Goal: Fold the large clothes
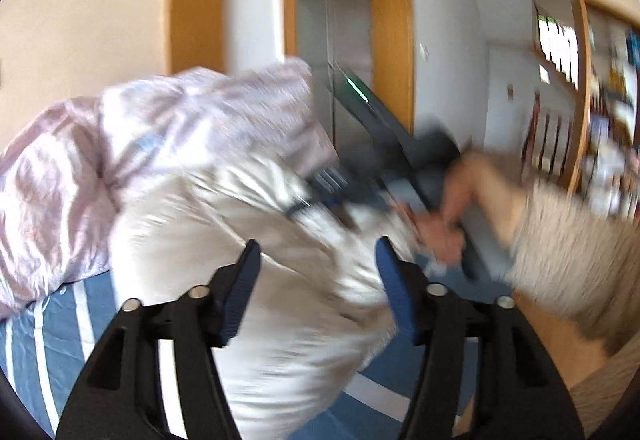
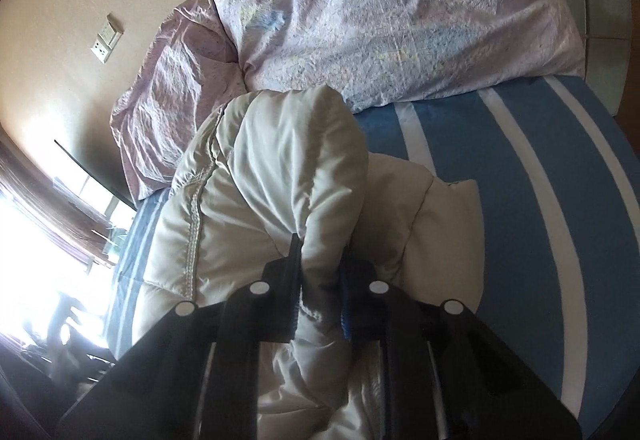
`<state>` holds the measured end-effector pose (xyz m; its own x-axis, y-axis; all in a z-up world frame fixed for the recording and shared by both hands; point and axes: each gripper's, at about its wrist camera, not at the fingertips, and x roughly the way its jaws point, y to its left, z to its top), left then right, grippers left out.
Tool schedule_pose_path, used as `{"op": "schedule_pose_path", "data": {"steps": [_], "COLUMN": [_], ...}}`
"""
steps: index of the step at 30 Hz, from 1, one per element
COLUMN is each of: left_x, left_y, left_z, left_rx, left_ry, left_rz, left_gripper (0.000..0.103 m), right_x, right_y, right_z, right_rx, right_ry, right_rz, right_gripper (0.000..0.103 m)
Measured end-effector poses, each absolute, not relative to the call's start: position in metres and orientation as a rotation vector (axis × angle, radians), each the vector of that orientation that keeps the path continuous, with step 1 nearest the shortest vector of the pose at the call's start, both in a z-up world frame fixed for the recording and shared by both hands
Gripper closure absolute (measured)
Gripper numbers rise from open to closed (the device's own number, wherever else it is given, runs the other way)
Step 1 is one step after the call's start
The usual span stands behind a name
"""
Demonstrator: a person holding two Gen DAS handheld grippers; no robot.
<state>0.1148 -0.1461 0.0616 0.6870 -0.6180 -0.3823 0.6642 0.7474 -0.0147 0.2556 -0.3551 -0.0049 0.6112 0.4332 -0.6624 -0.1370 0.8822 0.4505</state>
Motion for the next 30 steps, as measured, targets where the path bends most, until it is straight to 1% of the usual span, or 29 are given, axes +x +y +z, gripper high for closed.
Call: {"op": "schedule_pose_path", "data": {"steps": [2,4,8,12,17,20,24,30], "left_x": [0.139,0.161,0.22,0.251,0.271,0.272,0.276,0.276], "left_y": [-0.119,-0.105,-0.09,-0.093,-0.122,-0.131,-0.138,-0.147], "left_z": [0.076,0.079,0.062,0.045,0.021,0.012,0.003,-0.011], "left_rx": [0.063,0.055,-0.007,-0.02,0.049,0.1,0.135,0.136], "left_ry": [0.37,0.371,0.478,0.554,0.646,0.672,0.701,0.698], "left_rz": [-0.65,-0.571,-0.485,-0.459,-0.46,-0.436,-0.419,-0.4], "left_gripper": [0.034,0.033,0.034,0.034,0.034,0.033,0.033,0.031], "right_x": [0.254,0.253,0.253,0.254,0.255,0.255,0.255,0.257], "right_y": [-0.353,-0.352,-0.35,-0.351,-0.35,-0.35,-0.352,-0.361], "right_z": [-0.004,-0.003,-0.006,-0.012,-0.02,-0.026,-0.034,-0.046], "right_rx": [0.348,0.327,0.296,0.259,0.226,0.215,0.221,0.267], "right_ry": [0.842,0.838,0.833,0.827,0.827,0.827,0.829,0.829], "right_rz": [0.324,0.312,0.281,0.241,0.215,0.204,0.201,0.208], "right_gripper": [0.087,0.087,0.087,0.086,0.085,0.084,0.084,0.082]}}
